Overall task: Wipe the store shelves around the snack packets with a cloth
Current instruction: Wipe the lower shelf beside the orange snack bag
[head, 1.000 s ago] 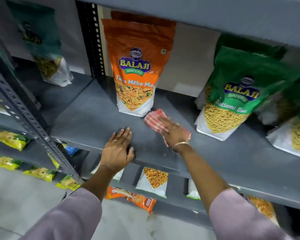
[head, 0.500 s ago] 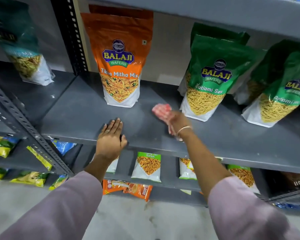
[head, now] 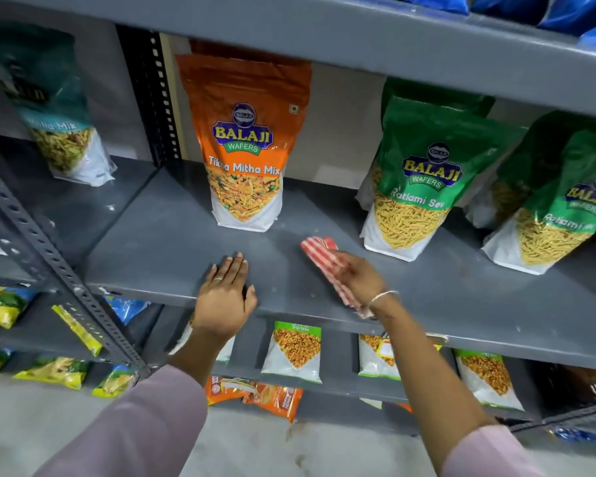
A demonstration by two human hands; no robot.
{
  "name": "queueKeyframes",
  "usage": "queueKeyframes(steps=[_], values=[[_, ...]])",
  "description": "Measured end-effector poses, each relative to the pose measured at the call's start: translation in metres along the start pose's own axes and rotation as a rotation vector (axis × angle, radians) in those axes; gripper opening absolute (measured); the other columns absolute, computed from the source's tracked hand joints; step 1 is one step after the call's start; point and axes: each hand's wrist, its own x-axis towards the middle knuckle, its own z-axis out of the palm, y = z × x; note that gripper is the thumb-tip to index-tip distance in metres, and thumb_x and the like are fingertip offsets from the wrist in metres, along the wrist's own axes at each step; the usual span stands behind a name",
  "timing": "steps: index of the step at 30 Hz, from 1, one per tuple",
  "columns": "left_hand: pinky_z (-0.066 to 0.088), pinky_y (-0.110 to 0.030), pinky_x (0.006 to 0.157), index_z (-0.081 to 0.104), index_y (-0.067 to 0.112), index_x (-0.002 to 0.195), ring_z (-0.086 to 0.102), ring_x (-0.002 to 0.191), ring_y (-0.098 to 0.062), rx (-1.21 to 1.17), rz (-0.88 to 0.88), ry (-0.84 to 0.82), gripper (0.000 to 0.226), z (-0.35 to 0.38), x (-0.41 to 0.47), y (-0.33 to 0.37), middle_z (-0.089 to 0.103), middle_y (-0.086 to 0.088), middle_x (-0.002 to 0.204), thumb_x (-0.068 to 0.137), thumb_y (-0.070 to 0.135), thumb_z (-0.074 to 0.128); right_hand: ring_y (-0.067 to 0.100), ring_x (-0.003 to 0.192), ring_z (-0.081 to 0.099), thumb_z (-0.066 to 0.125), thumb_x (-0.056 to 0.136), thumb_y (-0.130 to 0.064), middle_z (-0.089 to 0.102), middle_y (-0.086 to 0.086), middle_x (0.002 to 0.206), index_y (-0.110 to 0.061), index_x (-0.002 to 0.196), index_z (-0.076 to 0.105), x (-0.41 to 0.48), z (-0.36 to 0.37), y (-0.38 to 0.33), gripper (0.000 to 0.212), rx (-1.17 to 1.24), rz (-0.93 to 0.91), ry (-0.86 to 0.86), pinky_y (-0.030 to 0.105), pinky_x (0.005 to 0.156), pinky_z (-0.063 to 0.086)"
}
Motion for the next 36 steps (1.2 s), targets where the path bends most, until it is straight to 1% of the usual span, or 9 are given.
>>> queueKeyframes(steps=[4, 7, 11, 15, 18, 22, 27, 32, 36], values=[[0.023, -0.037, 0.1, 0.064, -0.003, 0.113, 0.061, 0.109, -0.033, -0.001, 0.021, 0.007, 0.057, 0.003, 0.001, -0.002, 0.063, -0.017, 0.12, 0.078, 0.03, 0.033, 0.021, 0.15, -0.008, 0.02, 0.098, -0.017, -0.01, -0.003, 0.161, -0.023, 0.153, -0.002, 0.051, 0.07, 0.017, 0.059, -0.543, -0.125, -0.085, 0.039, 0.125, 0.007], [0.024, -0.037, 0.101, 0.063, -0.001, 0.115, 0.06, 0.11, -0.032, -0.02, 0.028, 0.008, 0.056, 0.008, 0.002, -0.005, 0.062, -0.017, 0.122, 0.078, 0.031, 0.035, 0.024, 0.15, -0.004, 0.024, 0.085, -0.005, -0.004, -0.001, 0.163, -0.028, 0.153, 0.0, 0.109, 0.073, 0.024, 0.076, -0.509, 0.011, 0.082, 0.042, 0.123, 0.012], [0.03, -0.039, 0.101, 0.061, -0.001, 0.117, 0.058, 0.113, -0.031, -0.069, 0.04, 0.037, 0.056, 0.007, 0.004, -0.004, 0.06, -0.016, 0.125, 0.078, 0.031, 0.036, 0.032, 0.149, -0.001, 0.032, 0.078, -0.025, -0.007, 0.0, 0.163, -0.031, 0.152, -0.003, 0.186, 0.052, 0.049, 0.082, -0.463, 0.337, 0.032, 0.051, 0.121, 0.006], [0.036, -0.038, 0.101, 0.062, 0.0, 0.117, 0.058, 0.113, -0.03, -0.08, 0.045, 0.066, 0.057, 0.01, 0.005, -0.005, 0.06, -0.015, 0.125, 0.077, 0.033, 0.037, 0.032, 0.149, -0.009, 0.034, 0.096, -0.013, -0.014, 0.0, 0.162, -0.031, 0.152, -0.007, 0.221, 0.043, 0.042, 0.072, -0.526, 0.117, -0.072, 0.05, 0.119, -0.007], [0.03, -0.037, 0.1, 0.062, 0.0, 0.116, 0.059, 0.112, -0.031, -0.065, 0.043, 0.075, 0.058, 0.013, 0.006, -0.007, 0.06, -0.016, 0.125, 0.075, 0.033, 0.038, 0.038, 0.147, -0.014, 0.049, 0.086, -0.003, -0.021, -0.003, 0.16, -0.048, 0.141, -0.025, 0.228, 0.038, 0.033, 0.102, -0.613, 0.012, -0.135, 0.065, 0.115, 0.008], [0.028, -0.038, 0.101, 0.061, -0.001, 0.117, 0.058, 0.113, -0.032, -0.055, 0.051, 0.049, 0.059, 0.012, 0.006, -0.008, 0.06, -0.017, 0.125, 0.075, 0.033, 0.038, 0.034, 0.149, -0.006, 0.039, 0.094, -0.027, -0.011, 0.002, 0.162, -0.044, 0.147, -0.009, 0.17, 0.042, 0.006, 0.074, -0.473, 0.202, -0.063, 0.066, 0.114, 0.004], [0.027, -0.039, 0.101, 0.063, -0.002, 0.114, 0.06, 0.11, -0.034, -0.053, 0.029, 0.048, 0.057, 0.011, 0.003, -0.008, 0.061, -0.019, 0.123, 0.075, 0.029, 0.036, 0.03, 0.15, -0.004, 0.029, 0.101, -0.025, -0.009, 0.005, 0.162, -0.032, 0.152, 0.003, 0.06, 0.068, -0.038, 0.057, -0.444, 0.252, -0.007, 0.056, 0.119, 0.004], [0.026, -0.039, 0.102, 0.062, -0.007, 0.114, 0.058, 0.111, -0.036, -0.046, 0.014, -0.002, 0.06, 0.009, 0.001, -0.006, 0.06, -0.022, 0.123, 0.079, 0.03, 0.03, 0.023, 0.15, 0.001, 0.028, 0.101, -0.036, -0.001, 0.0, 0.163, -0.036, 0.151, 0.011, -0.013, 0.061, -0.035, 0.053, -0.365, 0.271, -0.048, 0.049, 0.12, 0.006], [0.037, -0.047, 0.1, 0.061, -0.008, 0.114, 0.056, 0.114, -0.037, -0.05, 0.027, -0.04, 0.06, 0.003, -0.001, -0.003, 0.058, -0.024, 0.124, 0.083, 0.031, 0.028, 0.026, 0.15, 0.002, 0.032, 0.099, -0.032, -0.003, 0.0, 0.163, -0.036, 0.151, 0.009, -0.042, 0.025, 0.021, 0.057, -0.385, 0.553, 0.05, 0.053, 0.118, 0.009]])
